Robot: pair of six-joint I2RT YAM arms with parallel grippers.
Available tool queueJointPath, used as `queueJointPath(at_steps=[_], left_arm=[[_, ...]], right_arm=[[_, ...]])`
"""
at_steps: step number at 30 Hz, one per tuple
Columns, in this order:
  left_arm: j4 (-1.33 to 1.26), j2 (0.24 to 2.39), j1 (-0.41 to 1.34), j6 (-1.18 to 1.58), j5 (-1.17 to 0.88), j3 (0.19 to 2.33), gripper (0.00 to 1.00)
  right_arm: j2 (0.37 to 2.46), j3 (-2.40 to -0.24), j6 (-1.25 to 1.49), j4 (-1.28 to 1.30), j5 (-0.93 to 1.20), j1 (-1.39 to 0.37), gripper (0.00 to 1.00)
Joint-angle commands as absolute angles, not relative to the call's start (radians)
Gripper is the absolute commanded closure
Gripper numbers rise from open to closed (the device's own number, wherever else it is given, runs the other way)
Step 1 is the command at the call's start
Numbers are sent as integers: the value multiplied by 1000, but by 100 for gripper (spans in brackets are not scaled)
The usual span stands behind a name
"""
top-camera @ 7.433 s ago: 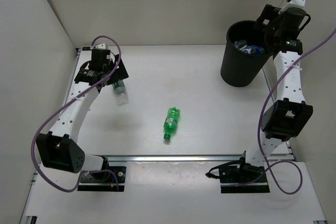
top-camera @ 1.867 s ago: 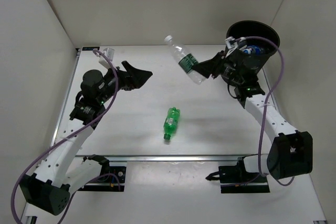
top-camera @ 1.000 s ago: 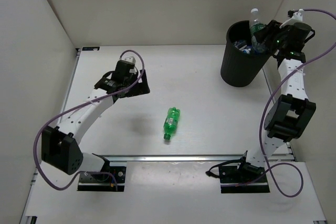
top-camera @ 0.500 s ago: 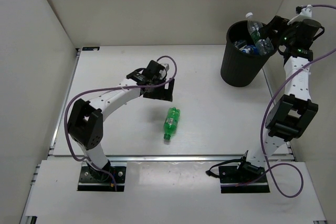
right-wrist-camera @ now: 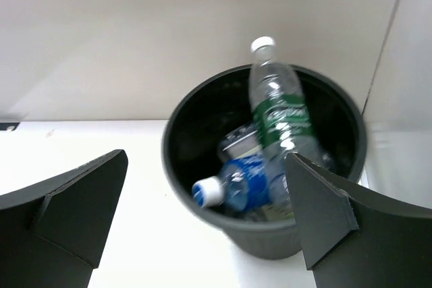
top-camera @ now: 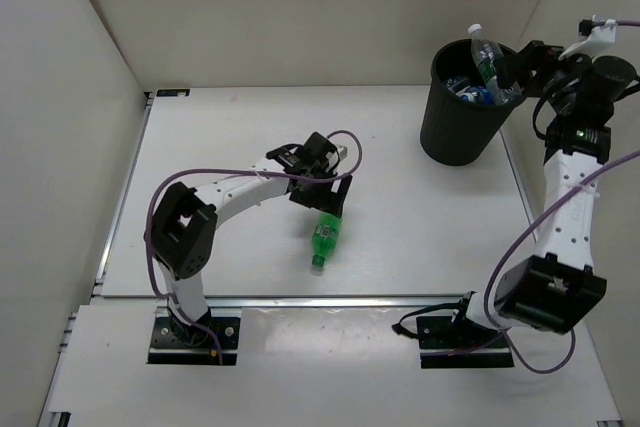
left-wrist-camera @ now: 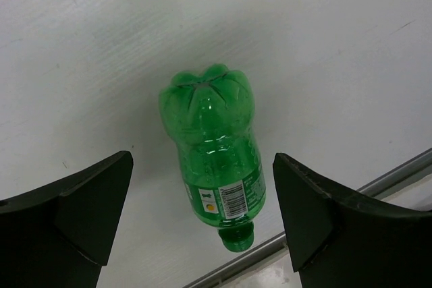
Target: Put the plastic bottles in the bin
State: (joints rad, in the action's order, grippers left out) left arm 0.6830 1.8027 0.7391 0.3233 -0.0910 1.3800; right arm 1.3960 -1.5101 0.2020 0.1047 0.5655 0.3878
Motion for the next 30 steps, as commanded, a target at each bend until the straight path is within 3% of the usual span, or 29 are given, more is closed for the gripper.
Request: queueJointPath(at_steps=[1, 5, 12, 16, 20, 25, 30], left_arm=[[700, 1798, 759, 298, -94, 1368, 4], [678, 1841, 761, 305, -97, 1348, 7], [597, 1878, 767, 334, -173, 1304, 14], [594, 1879, 772, 345, -181, 1311, 28], [569, 1832, 749, 348, -219, 1332, 36], [434, 1700, 686, 386, -386, 1277, 39], [225, 1573, 637, 498, -445, 1235, 39]], right_arm=[[1303, -1431, 190, 95, 559, 332, 1], [1201, -1326, 155, 138, 417, 215, 1], [1052, -1146, 244, 149, 471, 186, 1], [997, -1106, 247, 198, 499, 147, 1], [962, -1066, 245, 251, 500, 89, 1], [934, -965, 319, 221, 636, 71, 1], [896, -790, 513, 7, 872, 48, 1]])
